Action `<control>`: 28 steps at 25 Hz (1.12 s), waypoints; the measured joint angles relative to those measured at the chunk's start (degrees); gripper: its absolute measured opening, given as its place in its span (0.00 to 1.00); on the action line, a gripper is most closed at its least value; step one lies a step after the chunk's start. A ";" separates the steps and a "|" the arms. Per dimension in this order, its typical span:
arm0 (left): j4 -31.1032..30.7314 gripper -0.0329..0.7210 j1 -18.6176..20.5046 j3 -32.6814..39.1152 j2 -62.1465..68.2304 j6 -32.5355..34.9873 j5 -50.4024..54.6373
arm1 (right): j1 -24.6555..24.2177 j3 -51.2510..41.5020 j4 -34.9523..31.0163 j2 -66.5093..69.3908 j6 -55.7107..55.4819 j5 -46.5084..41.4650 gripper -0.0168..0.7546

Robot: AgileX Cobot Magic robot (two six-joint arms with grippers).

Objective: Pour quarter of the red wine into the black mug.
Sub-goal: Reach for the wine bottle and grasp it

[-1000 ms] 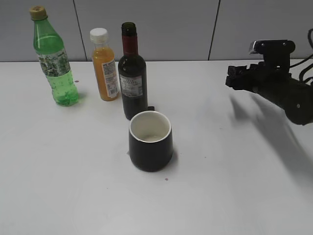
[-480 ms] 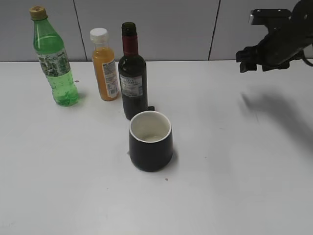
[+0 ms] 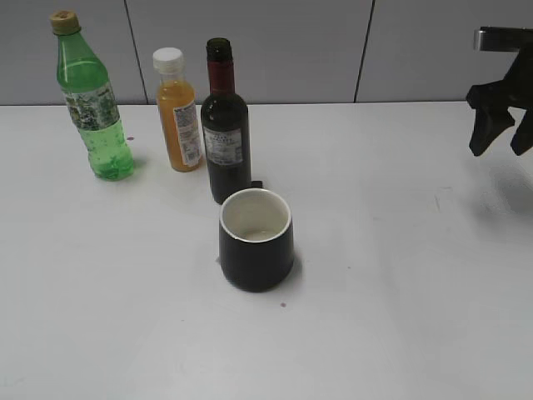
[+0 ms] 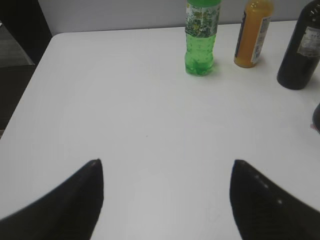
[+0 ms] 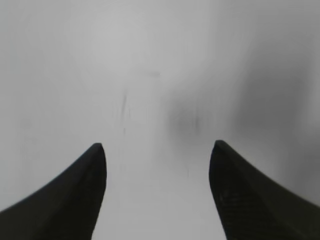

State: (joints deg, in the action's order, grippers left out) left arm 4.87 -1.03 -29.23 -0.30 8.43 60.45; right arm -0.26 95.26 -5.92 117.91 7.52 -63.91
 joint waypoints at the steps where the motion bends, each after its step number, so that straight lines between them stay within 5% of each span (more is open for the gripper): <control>1: 0.00 0.82 0.00 0.00 0.00 0.00 0.00 | 0.00 -0.16 0.56 -0.18 0.02 -2.19 0.66; 13: 0.00 0.82 0.00 0.00 0.00 0.00 0.00 | 0.00 -24.66 0.04 -21.10 0.06 -3.81 0.66; 28: 0.00 0.82 0.00 0.00 0.00 0.00 0.00 | 0.00 -59.08 -3.08 -60.08 0.13 9.36 0.66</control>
State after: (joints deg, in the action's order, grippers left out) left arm 4.87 -1.03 -29.23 -0.30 8.43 60.45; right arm -0.26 36.19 -9.00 57.82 7.65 -54.55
